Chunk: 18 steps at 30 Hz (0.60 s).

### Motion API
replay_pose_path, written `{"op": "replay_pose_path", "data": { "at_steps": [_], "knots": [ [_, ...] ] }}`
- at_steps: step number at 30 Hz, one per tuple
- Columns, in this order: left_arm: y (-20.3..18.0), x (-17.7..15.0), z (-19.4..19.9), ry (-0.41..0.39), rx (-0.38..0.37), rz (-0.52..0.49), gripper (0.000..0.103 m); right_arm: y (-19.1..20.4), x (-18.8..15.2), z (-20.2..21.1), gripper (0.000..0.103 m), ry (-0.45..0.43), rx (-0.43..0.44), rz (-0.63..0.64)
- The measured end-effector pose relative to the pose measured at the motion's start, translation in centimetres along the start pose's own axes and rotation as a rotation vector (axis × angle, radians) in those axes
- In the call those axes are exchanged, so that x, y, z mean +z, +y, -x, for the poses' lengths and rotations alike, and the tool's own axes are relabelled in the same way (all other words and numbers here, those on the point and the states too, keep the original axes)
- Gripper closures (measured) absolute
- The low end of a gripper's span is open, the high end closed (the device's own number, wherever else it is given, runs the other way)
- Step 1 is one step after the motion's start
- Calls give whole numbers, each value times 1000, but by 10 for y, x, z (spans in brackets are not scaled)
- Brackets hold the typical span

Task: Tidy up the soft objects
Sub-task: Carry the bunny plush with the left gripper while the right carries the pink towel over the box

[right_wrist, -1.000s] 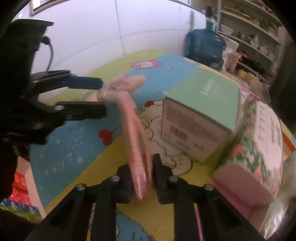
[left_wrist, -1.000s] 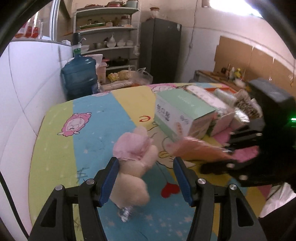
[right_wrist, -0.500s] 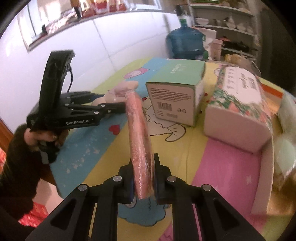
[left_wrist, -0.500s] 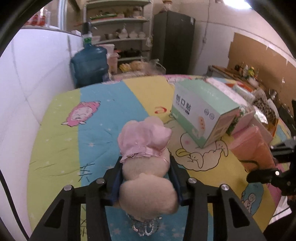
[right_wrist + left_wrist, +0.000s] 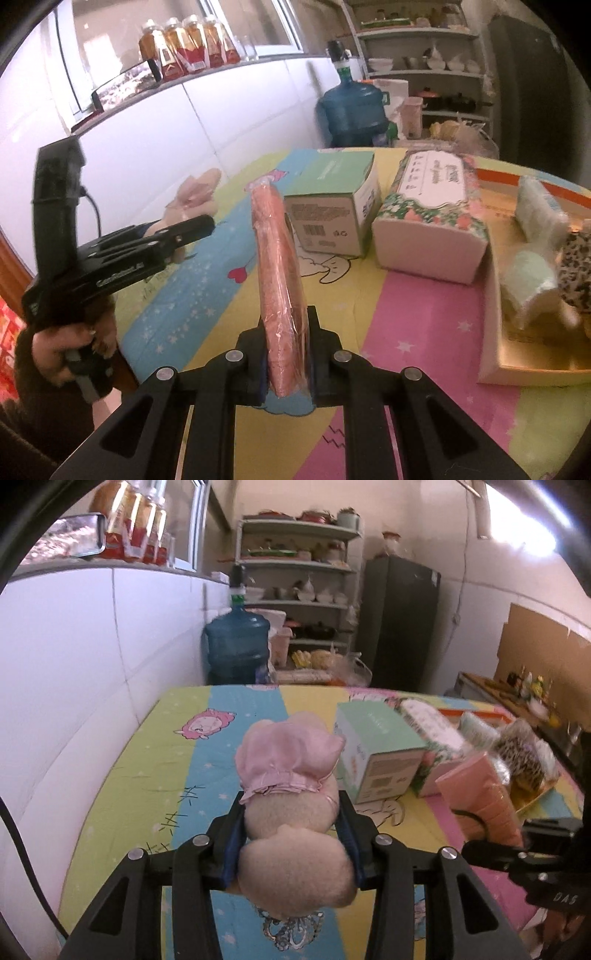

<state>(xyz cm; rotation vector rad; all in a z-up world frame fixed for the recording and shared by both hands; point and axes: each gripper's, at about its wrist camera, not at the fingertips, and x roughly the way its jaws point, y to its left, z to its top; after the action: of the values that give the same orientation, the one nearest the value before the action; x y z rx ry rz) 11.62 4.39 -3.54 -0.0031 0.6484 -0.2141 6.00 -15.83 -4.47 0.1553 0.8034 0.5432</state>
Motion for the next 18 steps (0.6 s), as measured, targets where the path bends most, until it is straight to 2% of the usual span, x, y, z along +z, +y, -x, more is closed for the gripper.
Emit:
{"op": "replay_pose_path", "data": {
  "at_steps": [6,12,18],
  "knots": [
    [-16,1,13,-36,23,32,58,-7,-6,20,88,-46,-11,-9],
    [-39,3,21,-63,-7,57,58,-18,-9,35,88,-81,-35,-20],
    [-65,5,21,-73,-35,40,58,-29,-11,51,88,-110,-46,-34]
  ]
}}
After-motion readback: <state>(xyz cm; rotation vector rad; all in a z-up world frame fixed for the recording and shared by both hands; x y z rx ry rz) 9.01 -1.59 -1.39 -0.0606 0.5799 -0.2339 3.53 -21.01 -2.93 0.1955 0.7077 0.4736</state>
